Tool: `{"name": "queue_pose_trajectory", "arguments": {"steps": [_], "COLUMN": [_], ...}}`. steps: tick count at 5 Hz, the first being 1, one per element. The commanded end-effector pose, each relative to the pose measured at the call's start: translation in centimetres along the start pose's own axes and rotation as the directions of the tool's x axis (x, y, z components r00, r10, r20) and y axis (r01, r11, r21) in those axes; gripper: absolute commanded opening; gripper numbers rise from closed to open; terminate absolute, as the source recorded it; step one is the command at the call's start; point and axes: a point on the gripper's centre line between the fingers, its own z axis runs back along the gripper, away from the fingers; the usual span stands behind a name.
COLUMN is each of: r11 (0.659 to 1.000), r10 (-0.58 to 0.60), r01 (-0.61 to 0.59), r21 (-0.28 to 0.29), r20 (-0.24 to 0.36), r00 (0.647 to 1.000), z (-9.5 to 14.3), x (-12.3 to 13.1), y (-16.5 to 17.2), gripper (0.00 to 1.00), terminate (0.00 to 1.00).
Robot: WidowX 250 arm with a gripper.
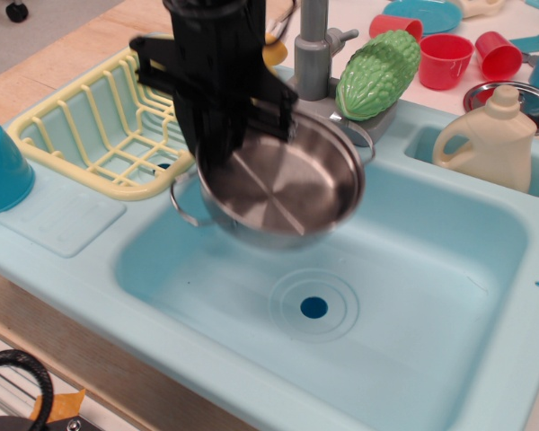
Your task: Put pot or pan from sink into drying rack
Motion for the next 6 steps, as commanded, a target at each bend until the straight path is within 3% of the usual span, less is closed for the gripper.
{"name": "queue_pose_trajectory", "arguments": {"steps": [1,4,6], "r11": [0.999,0.997,0.995], "r10": [0.036,0.076,0.096], "r01": [-0.036,-0.076,-0.094], "r21": [0.007,-0.011,-0.023], "r20": [0.079,0.055,0.079], "r00": [0.996,0.996,0.992], "z": [1.7,1.3,-0.2], "x": [1.7,2.2,2.1], "y": [4.1,10.1,13.0], "gripper": [0.0,0.0,0.0], "terminate": [0.0,0.0,0.0]}}
